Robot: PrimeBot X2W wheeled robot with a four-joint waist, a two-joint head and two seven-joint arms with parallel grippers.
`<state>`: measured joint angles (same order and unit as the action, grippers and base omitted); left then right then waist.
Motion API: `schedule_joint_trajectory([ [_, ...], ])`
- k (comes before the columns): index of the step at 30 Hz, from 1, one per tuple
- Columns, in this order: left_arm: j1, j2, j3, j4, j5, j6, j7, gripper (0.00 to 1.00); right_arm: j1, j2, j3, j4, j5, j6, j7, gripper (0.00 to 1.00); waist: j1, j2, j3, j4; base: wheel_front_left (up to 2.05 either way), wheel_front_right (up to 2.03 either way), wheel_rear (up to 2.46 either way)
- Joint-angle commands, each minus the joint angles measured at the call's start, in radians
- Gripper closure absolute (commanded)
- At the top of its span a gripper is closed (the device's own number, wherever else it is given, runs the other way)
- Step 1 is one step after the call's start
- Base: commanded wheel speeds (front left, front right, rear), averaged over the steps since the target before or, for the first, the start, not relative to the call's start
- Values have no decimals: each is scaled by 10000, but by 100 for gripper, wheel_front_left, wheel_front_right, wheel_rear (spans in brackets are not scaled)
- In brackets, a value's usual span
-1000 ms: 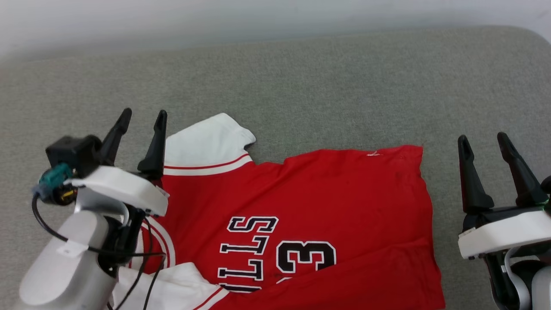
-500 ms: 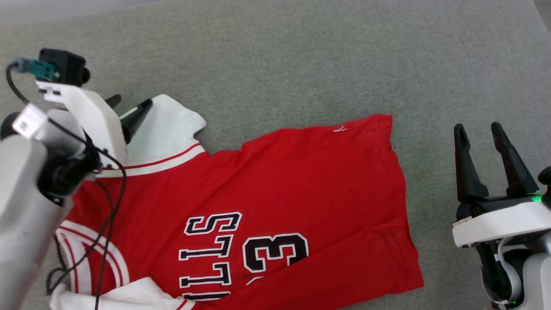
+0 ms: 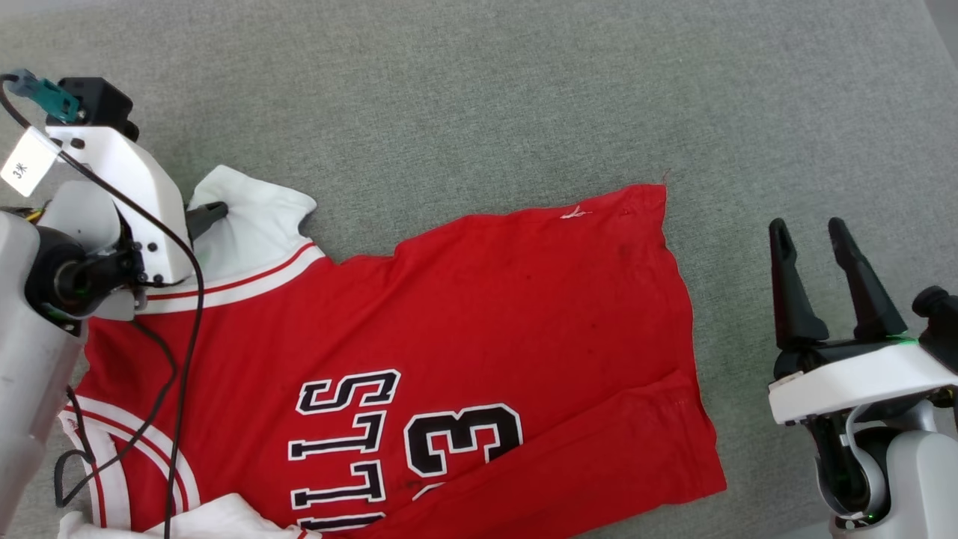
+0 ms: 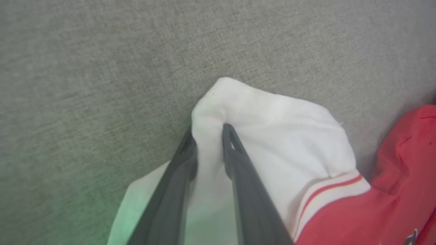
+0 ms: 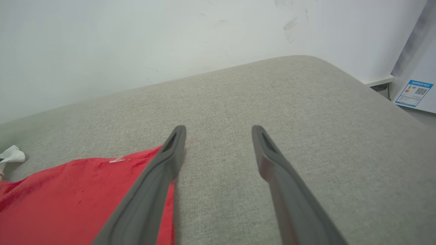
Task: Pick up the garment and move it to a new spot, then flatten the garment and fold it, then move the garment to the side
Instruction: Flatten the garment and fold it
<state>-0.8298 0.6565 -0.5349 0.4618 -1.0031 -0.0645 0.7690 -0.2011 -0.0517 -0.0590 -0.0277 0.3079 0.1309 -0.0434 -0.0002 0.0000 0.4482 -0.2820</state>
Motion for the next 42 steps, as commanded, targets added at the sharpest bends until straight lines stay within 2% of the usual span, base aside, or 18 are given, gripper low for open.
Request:
schedule_joint_trajectory([
  [1, 856, -477, -459, 376, -10, -10, 215, 100, -141, 25, 56, 97, 93, -4, 107, 0, 2, 0, 0, 17, 0, 0, 0],
  [6, 706, -508, -167, 301, 184, 36, -788, 100, -344, 23, 292, 621, 173, -4, 1021, 0, 2, 0, -148, 163, 0, 0, 0],
  [11, 555, -524, 209, -55, 327, 50, -1907, 100, -967, -13, 408, 1545, 455, -2, 2764, 0, 2, 0, -355, 491, 0, 0, 0],
  [14, 517, -578, 276, -402, 523, 62, -2451, 100, -1466, -262, 455, 1976, 583, -4, 3664, 0, 2, 0, -469, 793, 0, 0, 0],
  [19, 471, -709, 156, -1038, 771, 134, -2825, 100, -2451, -848, 670, 2596, 673, -4, 5221, 0, 2, 0, -549, 1321, 0, 0, 0],
  [25, 448, -873, 100, -1650, 830, 193, -2969, 100, -3218, -1361, 995, 3287, 677, -4, 6468, 0, 2, 0, -459, 1768, 0, 0, 0],
  [31, 603, -911, 122, -2090, 798, 245, -3163, 100, -3683, -1563, 1415, 4351, 881, -2, 8043, 0, 2, 0, -300, 2050, 0, 0, 0],
  [32, 627, -906, 142, -2130, 786, 258, -3192, 100, -3695, -1564, 1438, 4535, 923, -2, 8292, 42, 2, 0, -286, 2079, 0, 0, 0],
  [33, 654, -895, 158, -2144, 784, 279, -3241, 100, -3709, -1555, 1477, 4688, 952, -2, 8488, 75, 2, 0, -281, 2105, 0, 0, 0],
  [34, 666, -893, 191, -2167, 802, 300, -3310, 100, -3733, -1550, 1501, 4785, 1007, -2, 8639, 100, 2, 0, -279, 2130, 0, 0, 0],
  [38, 832, -857, 318, -2088, 722, 392, -3468, 100, -3956, -1669, 1391, 4692, 1085, -4, 8534, 100, 2, 0, -367, 2209, 0, 0, 0],
  [42, 944, -774, 519, -2108, 684, 490, -3764, 100, -4121, -1885, 981, 3908, 950, -6, 7923, 100, 2, 0, -582, 2270, 0, 0, 0],
])
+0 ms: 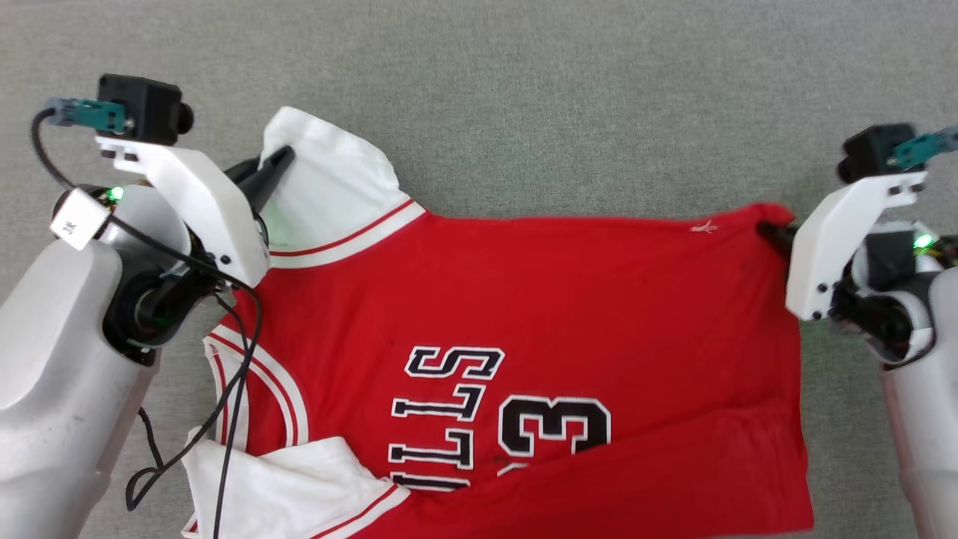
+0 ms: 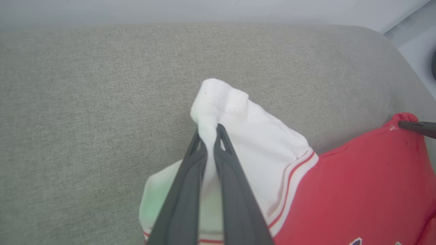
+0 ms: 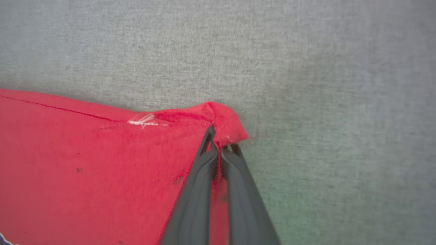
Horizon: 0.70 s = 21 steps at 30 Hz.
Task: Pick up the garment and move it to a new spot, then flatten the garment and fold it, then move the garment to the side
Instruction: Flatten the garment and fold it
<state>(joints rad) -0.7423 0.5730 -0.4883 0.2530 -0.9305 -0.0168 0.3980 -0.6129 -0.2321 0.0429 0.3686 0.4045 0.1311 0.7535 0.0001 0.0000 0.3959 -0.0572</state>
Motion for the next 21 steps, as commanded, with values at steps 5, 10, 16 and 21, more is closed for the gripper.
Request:
schedule_joint_trajectory([
  [5, 523, 175, 303, -269, -45, 189, -554, 100, 606, -18, -661, -1142, -288, -11, -455, 100, -1, 0, -478, 90, 0, 0, 0],
  [10, 1702, 352, 347, -789, -112, 449, -962, 100, 1817, 229, -1042, -2125, -614, -11, -622, 100, -1, 0, -1073, 147, 0, 0, 0],
  [16, 3724, 451, 255, -1499, -200, 1098, -1350, 100, 3594, 650, -1111, -2844, -684, -11, -667, 100, -1, 0, -1799, 229, 0, 0, 0],
  [21, 5250, 293, -18, -1953, -339, 1605, -1457, 100, 4834, 948, -1142, -3005, -625, -7, -895, 100, -1, 0, -2137, 318, 0, 0, 0],
])
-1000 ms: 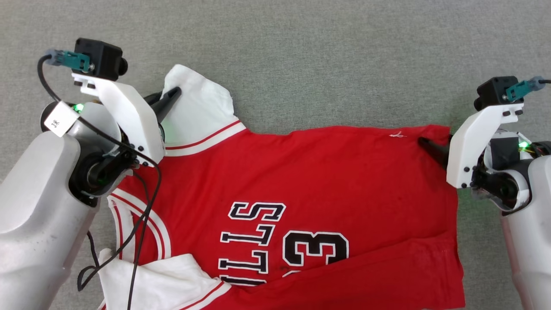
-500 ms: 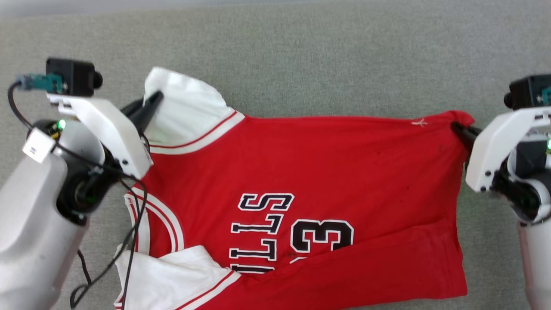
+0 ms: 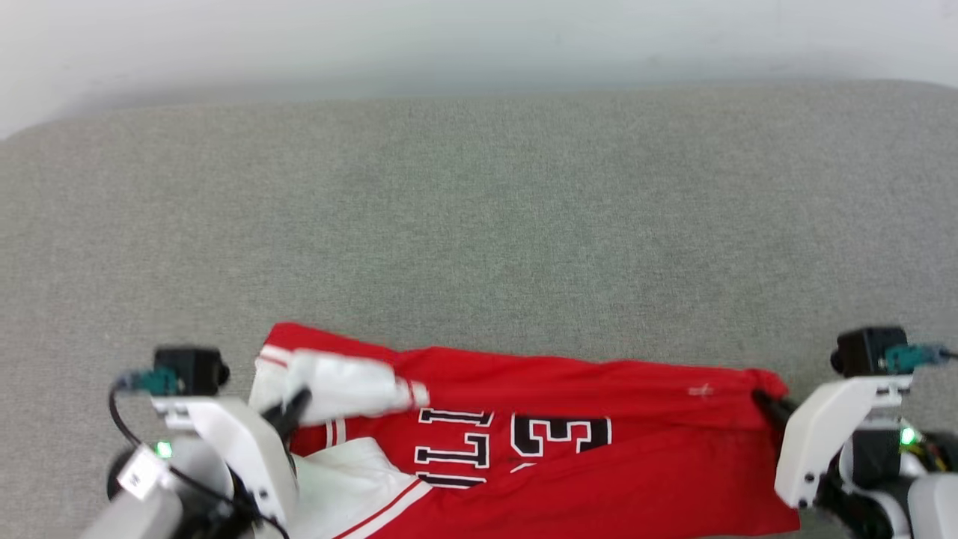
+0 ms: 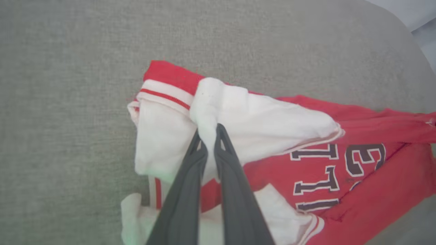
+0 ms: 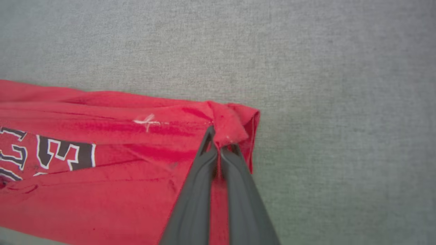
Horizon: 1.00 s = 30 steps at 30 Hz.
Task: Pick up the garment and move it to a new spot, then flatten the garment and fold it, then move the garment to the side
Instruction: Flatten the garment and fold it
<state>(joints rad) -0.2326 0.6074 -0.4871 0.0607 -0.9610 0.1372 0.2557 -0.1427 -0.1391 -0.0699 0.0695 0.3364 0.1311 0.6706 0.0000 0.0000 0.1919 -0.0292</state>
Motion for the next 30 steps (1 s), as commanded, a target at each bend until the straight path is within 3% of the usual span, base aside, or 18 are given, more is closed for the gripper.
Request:
schedule_joint_trajectory([
  [1, 416, -66, -89, -82, -102, 128, 11, 100, 318, 99, -54, 27, 115, -7, -135, 100, 0, 0, -135, 44, 0, 0, 0],
  [4, 1408, -301, -298, -29, -359, 306, -60, 100, 1107, 327, -208, 310, 155, -7, -511, 100, 0, 0, -310, 29, 0, 0, 0],
  [5, 1519, -388, -340, 35, -423, 296, -102, 98, 1206, 376, -269, 364, 194, -7, -613, 75, 0, 0, -327, 26, 0, 0, 0],
  [6, 1638, -483, -378, 89, -486, 267, -145, 78, 1322, 418, -282, 439, 186, -7, -706, 50, 0, 0, -357, 20, 0, 0, 0],
  [7, 1713, -531, -421, 164, -470, 228, -210, 54, 1445, 466, -299, 484, 194, -7, -859, 0, 0, 0, -386, 13, 0, 0, 0],
  [8, 1794, -611, -447, 251, -539, 193, -205, 12, 1531, 514, -341, 529, 214, -7, -1041, 0, 0, 0, -401, 2, 0, 0, 0],
  [9, 1842, -677, -489, 300, -547, 153, -219, 0, 1598, 553, -281, 547, 190, -7, -1243, 0, 0, 0, -428, -6, 0, 0, 0],
  [18, 1533, -700, -409, 378, 109, 118, -1243, 0, 1892, 768, -252, 120, -7, -7, -3083, 0, 0, 0, -851, -81, 0, 0, 0],
  [24, 1323, -868, -122, 53, 765, 426, -2479, 0, 1899, 644, -470, -214, -237, -8, -2780, 0, 0, 0, -1211, -48, 0, 0, 0],
  [30, 1008, -1063, 247, -366, 1523, 779, -4005, 0, 1694, 264, -768, -291, -359, -8, -1609, 0, 0, 0, -1241, 44, 0, 0, 0],
])
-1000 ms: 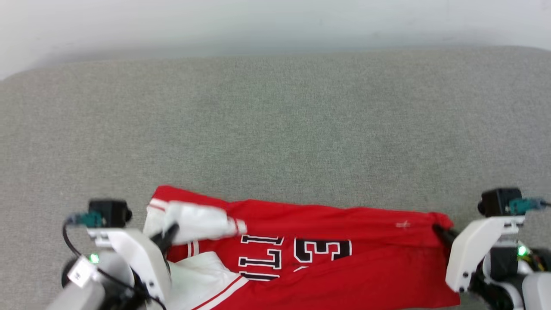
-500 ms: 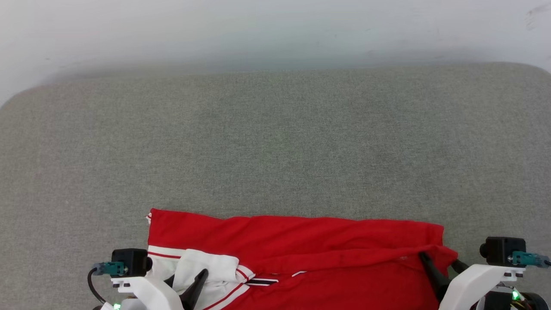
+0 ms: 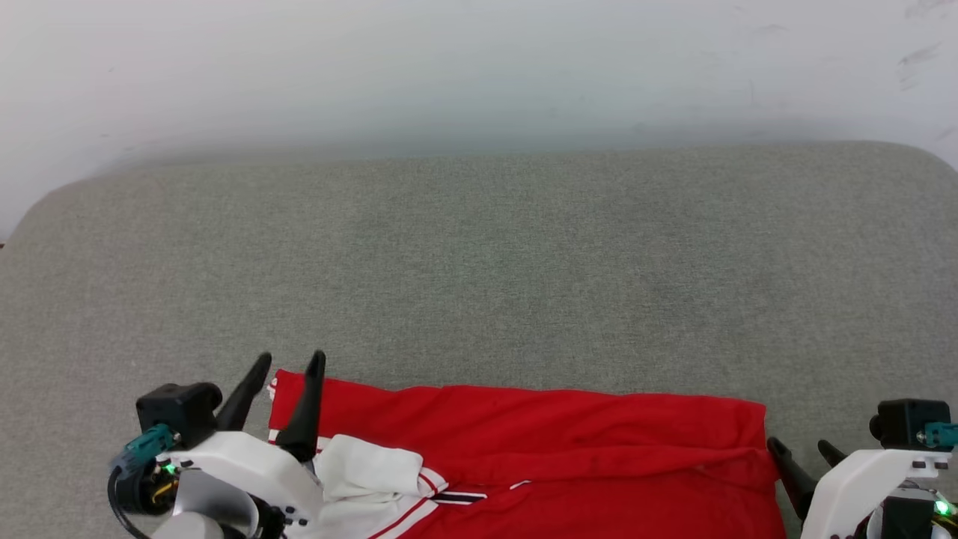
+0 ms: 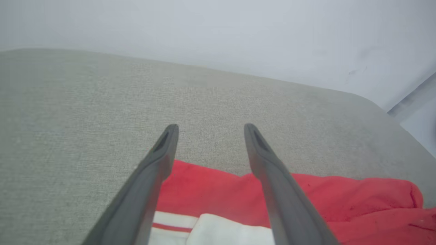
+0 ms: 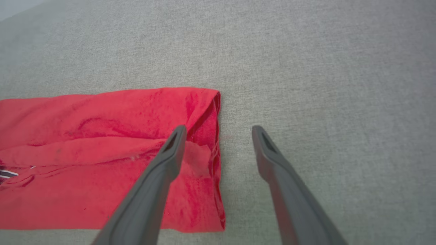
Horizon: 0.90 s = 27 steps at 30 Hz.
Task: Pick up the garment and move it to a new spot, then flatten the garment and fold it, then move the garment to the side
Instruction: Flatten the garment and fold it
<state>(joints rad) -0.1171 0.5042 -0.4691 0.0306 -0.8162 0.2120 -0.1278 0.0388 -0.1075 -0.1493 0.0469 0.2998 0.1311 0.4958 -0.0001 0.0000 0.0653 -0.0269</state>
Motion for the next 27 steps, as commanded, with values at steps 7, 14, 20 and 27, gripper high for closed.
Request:
schedule_joint_trajectory([
  [7, -444, -221, 295, -464, 1160, 256, -1207, 0, -311, -613, 311, 49, 148, -6, 1269, 0, 1, 0, 285, 216, 0, 0, 0],
  [14, -387, -439, 522, -977, 2008, 211, -1366, 0, -603, -698, 685, 518, 547, -6, 1689, 0, 1, 0, 797, 515, 0, 0, 0],
  [20, -282, -599, 634, -1195, 2448, 155, -1388, 0, -611, -513, 1088, 1221, 920, -4, 2286, 59, 1, 0, 1106, 698, 0, 0, 0],
  [27, -7, -663, 848, -1190, 2863, 80, -1391, 0, -675, -637, 1011, 1106, 943, -6, 2234, 100, 1, 0, 926, 634, 0, 0, 0],
])
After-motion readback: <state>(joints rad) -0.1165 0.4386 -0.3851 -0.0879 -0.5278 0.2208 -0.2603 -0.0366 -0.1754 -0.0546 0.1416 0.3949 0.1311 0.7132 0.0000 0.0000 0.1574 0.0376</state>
